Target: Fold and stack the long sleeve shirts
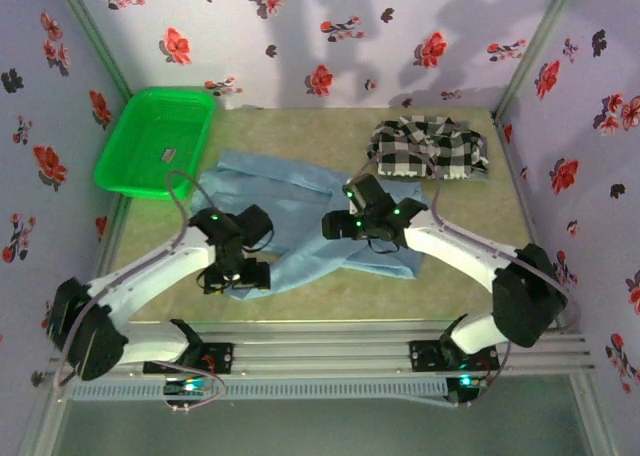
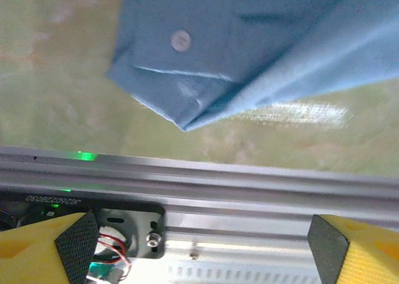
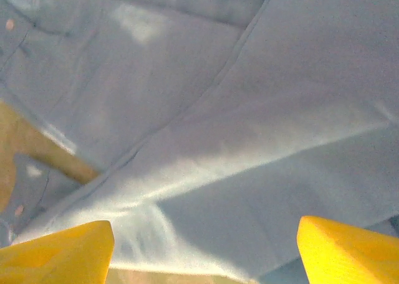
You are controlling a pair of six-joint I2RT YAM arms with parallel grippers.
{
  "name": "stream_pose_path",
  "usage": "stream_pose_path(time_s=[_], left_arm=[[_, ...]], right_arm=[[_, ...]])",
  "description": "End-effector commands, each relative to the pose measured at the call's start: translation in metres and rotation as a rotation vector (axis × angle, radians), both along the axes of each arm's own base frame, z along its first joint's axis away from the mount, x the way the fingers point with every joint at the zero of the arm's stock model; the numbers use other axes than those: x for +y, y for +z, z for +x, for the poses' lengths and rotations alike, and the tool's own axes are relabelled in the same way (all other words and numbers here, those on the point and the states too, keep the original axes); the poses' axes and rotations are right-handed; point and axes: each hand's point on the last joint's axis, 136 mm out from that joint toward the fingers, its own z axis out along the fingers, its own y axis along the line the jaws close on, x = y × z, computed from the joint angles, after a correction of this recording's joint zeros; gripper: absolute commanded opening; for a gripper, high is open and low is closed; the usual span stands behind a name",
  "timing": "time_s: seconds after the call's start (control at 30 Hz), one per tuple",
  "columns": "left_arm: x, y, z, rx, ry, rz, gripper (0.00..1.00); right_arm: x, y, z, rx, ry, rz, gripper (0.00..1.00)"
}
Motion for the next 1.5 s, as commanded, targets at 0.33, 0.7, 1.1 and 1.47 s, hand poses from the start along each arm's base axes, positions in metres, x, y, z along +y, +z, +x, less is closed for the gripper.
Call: stream_pose_path(time_s=[0.33, 0.7, 1.1, 1.47], left_arm=[[-0.018, -0.066, 0.016, 0.129, -0.224, 0.120, 0.81], [-0.028, -0.081, 0.039, 0.152, -0.222, 0.090, 0.04], [-0.090, 0.027, 0.007, 0.238, -0.149, -0.413, 0.00], [-0.063, 0.016, -0.018, 0.421, -0.144, -0.388, 0.00]], right_arm=[[-0.044, -0.020, -0.038, 0.040, -0.054, -0.064, 0.79], [-0.047, -0.015, -0.036, 0.024, -0.106, -0.042, 0.79], [-0.060, -0.032, -0.036, 0.035, -0.149, -0.093, 0.80], [-0.045, -0.052, -0.025, 0.071, -0.149, -0.099, 0.80]])
